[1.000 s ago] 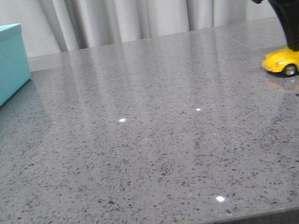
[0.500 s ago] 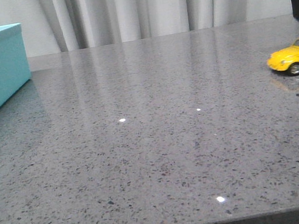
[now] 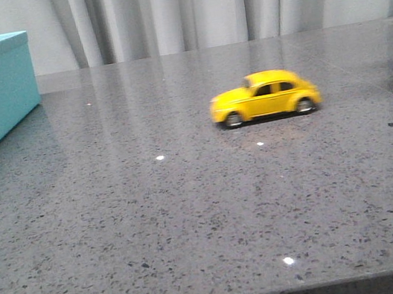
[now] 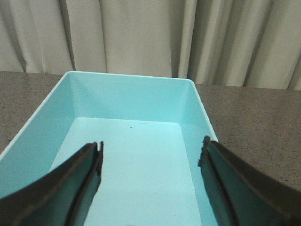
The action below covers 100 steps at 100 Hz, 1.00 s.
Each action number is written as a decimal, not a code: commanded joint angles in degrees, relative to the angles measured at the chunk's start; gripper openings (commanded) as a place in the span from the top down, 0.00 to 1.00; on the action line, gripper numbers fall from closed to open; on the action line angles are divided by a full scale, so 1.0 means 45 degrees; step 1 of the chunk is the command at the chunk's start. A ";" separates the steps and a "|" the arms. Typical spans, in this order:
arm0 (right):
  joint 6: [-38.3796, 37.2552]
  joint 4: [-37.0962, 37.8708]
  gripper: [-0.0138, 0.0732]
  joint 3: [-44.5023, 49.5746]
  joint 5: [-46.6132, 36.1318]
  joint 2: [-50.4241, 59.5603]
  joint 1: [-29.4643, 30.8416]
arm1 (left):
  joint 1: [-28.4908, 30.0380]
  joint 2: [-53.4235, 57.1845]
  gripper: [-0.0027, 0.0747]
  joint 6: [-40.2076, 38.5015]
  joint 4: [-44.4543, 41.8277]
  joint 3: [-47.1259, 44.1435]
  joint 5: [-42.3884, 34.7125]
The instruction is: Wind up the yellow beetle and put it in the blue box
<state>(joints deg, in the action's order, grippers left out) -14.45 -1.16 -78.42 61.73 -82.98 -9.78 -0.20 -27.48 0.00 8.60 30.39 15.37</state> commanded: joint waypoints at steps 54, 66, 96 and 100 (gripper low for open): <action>0.0550 -0.0622 0.21 0.1249 -0.2038 0.2289 -0.0504 | -0.0103 -0.3111 0.39 0.2252 0.0801 0.3113 0.2040; 0.0560 -0.0622 0.21 0.1249 -0.2108 0.2289 -0.0941 | -0.0103 -0.4355 0.39 0.4602 0.1952 0.4450 0.3372; 0.0560 -0.0892 0.21 0.1249 -0.2253 0.2289 -0.1292 | -0.0814 -0.7672 0.38 0.9740 0.3786 0.7936 0.7756; 0.0560 -0.0891 0.21 0.1249 -0.2277 0.2300 -0.1292 | -0.1102 -0.8001 0.37 1.0200 0.3786 0.8284 0.8002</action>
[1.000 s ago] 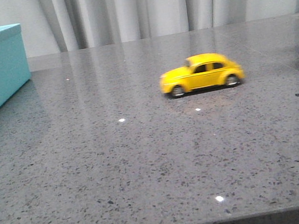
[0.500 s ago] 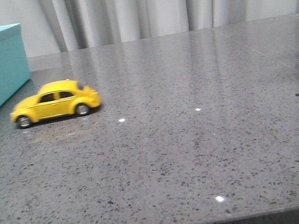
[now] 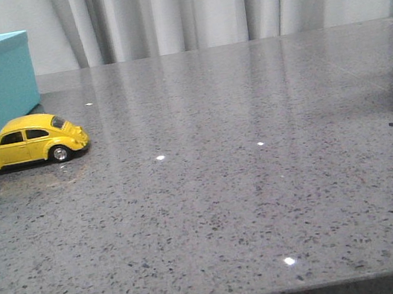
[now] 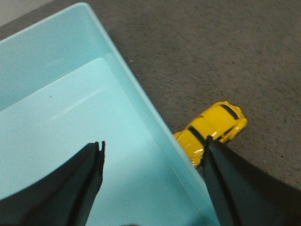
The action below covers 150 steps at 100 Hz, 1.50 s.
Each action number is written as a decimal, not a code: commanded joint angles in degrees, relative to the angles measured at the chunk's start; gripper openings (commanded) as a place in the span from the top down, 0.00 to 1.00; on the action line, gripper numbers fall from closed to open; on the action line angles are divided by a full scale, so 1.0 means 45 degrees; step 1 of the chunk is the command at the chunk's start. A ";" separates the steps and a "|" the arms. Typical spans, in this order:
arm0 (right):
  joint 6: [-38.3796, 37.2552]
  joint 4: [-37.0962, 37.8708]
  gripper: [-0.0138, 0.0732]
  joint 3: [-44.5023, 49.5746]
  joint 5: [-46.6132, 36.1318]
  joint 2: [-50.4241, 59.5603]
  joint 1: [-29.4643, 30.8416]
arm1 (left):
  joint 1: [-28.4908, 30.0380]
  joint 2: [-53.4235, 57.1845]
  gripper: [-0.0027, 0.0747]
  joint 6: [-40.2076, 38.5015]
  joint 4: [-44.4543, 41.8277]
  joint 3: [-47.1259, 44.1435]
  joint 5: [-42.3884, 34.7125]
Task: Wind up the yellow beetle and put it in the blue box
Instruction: 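Lower the left gripper over the beetle and grasp it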
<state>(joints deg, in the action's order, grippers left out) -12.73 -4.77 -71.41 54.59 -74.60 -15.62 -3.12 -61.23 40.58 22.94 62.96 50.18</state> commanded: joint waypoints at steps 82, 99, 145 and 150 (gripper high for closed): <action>0.0197 -0.0103 0.21 -0.0308 -0.0910 0.0717 0.0004 | -0.3653 -0.5593 0.38 0.4852 -0.0753 0.2360 0.0492; 0.0197 -0.0103 0.21 -0.0308 -0.0946 0.0784 0.0004 | -0.3653 -0.6044 0.38 0.4852 -0.0784 0.2360 0.0492; 0.0197 -0.0103 0.21 -0.0308 -0.0946 0.0784 0.0004 | -0.3653 -0.6664 0.49 0.4852 -0.0928 0.2360 0.0108; 0.0197 -0.0103 0.21 -0.0308 -0.0934 0.0785 0.0004 | -0.3653 -0.6675 0.52 0.4852 -0.0928 0.2360 0.0108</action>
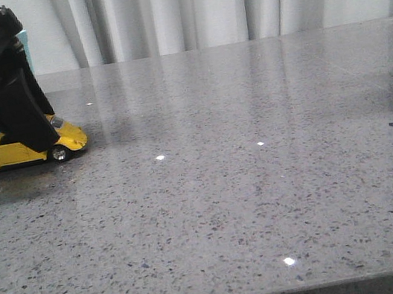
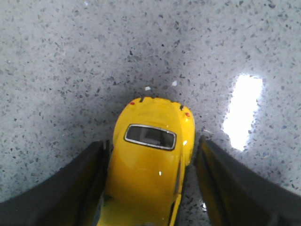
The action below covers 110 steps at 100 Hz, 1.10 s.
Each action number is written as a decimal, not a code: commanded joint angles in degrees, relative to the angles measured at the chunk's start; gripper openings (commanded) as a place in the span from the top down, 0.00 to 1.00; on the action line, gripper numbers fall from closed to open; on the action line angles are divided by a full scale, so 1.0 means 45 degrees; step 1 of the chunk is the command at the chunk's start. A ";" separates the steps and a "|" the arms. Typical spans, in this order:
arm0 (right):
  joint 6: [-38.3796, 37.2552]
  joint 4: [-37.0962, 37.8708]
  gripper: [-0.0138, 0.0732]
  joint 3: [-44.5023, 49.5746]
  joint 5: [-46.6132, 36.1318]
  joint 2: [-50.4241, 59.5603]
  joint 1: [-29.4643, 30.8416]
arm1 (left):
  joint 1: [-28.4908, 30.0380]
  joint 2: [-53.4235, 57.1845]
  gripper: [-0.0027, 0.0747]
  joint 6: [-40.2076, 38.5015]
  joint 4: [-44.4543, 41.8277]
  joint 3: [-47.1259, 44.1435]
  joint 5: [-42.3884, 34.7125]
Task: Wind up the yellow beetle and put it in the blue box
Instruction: 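Lower the left gripper over the beetle and grasp it, then lift the beetle with the left gripper and drop it into the blue box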
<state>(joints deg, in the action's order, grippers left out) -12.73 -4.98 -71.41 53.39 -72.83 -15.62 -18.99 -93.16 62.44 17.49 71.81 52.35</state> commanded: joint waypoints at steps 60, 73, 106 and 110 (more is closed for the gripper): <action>0.0197 -0.0056 0.21 -0.0308 -0.0666 0.0391 0.0004 | -0.0126 0.0445 0.82 -0.1431 0.0842 0.2188 0.0273; 0.0197 -0.0056 0.21 -0.0308 -0.0666 0.0391 0.0004 | -0.0126 0.0445 0.82 -0.2964 0.0853 0.3938 0.0489; 0.0197 -0.0056 0.21 -0.0308 -0.0677 0.0391 0.0004 | 0.0661 0.0467 0.81 -0.8811 -0.2408 0.7817 0.1390; 0.0197 -0.0056 0.21 -0.0308 -0.0677 0.0391 0.0004 | 0.0881 0.0467 0.81 -0.9782 -0.2855 0.8013 0.1608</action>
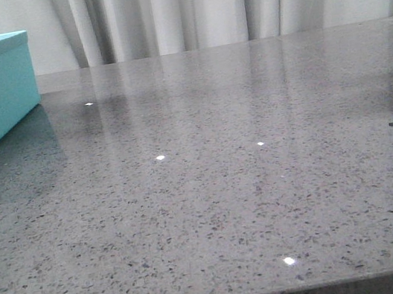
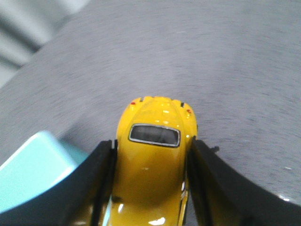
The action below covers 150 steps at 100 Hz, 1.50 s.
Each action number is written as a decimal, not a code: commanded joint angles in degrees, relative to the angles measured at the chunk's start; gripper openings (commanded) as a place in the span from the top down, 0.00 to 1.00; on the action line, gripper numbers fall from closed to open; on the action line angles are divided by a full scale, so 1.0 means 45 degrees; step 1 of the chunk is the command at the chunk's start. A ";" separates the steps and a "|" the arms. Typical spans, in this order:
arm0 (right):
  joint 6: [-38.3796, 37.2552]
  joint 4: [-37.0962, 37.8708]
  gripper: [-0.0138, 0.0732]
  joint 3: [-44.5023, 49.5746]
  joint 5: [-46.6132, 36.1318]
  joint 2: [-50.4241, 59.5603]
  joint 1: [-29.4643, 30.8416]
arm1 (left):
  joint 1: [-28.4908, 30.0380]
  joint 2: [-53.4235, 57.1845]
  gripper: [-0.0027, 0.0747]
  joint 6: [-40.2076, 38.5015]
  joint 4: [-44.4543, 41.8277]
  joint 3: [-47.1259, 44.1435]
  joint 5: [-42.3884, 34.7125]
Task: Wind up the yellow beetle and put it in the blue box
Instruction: 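Lift the beetle with the left gripper and drop it into the blue box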
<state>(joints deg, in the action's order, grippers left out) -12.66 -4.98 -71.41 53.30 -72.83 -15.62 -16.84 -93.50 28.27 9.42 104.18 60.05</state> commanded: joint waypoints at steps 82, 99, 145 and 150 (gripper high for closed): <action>0.0180 -0.0056 0.21 -0.0308 -0.0943 0.0391 0.0004 | 0.4284 0.0479 0.81 -0.5234 -0.1492 -0.4162 -0.1587; 0.0180 -0.0056 0.21 -0.0308 -0.0985 0.0391 0.0004 | 0.4284 0.0479 0.81 -0.5379 -0.1492 -0.5222 -0.2309; 0.0180 -0.0056 0.21 -0.0308 -0.0997 0.0391 0.0004 | 0.4284 0.0479 0.44 -0.5379 -0.1492 -0.5432 -0.2479; 0.0180 -0.0056 0.21 -0.0308 -0.0997 0.0391 0.0004 | 0.4284 0.0479 0.44 -0.5379 -0.1492 -0.5432 -0.2479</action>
<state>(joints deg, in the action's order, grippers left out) -12.66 -4.98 -71.41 51.80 -72.83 -15.62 2.48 -93.50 4.73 2.32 78.27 51.30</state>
